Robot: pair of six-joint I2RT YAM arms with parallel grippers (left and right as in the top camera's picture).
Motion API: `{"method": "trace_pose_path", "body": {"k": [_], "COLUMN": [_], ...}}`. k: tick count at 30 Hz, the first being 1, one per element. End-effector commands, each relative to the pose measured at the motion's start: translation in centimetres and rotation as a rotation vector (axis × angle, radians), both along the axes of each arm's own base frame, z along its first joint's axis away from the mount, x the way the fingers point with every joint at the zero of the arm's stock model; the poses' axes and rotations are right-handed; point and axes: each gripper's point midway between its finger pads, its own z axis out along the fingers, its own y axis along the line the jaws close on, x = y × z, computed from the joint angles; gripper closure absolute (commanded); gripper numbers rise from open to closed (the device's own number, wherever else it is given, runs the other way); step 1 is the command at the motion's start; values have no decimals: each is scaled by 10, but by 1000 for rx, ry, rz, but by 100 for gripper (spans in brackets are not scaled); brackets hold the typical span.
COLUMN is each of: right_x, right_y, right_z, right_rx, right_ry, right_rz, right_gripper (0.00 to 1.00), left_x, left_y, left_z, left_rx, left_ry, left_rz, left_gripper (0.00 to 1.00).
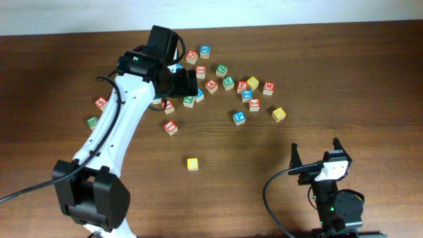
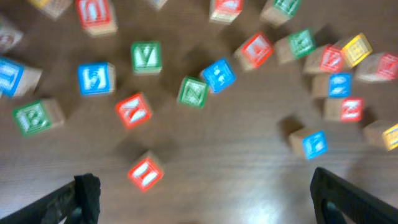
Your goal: Spell out CVPR
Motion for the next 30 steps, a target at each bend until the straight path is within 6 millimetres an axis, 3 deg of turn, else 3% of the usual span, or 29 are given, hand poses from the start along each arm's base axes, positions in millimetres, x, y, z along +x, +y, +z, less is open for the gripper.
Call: {"method": "trace_pose_path", "body": {"k": [1,3,7,11,15,18,22,27,30], "right_x": [0,0,0,0,0,0,0,0,0], "right_y": [-3,-3,-3,-3,-3,-3,-3,-3,-3], "right_z": [-3,-3,-3,-3,-3,-3,-3,-3,-3], "right_rx": [-7,-7,-7,-7,-7,-7,-7,-7,-7], "right_ry": [4,4,4,4,4,4,4,4,4], "right_rz": [-14,-14,-14,-14,-14,-14,-14,-14,-14], "right_gripper": [2,2,2,2,2,2,2,2,1], "left_x": [13,25,40,36,42,30,29,30,28], "left_y": [-30,-20,38,60,134,165,176,210,207], "left_z": [24,27,30,25,23,15,6,-9,-15], "left_rx": [-130,-74,220,241,182,148,162,215,173], "left_ry": [-96,-150,-228,-184,-155,-82,-65,-39,-8], "left_rz": [-126,-89,75,112,377,433,456,530,521], "left_gripper": [1,1,0,0,1,1,1,1,1]}}
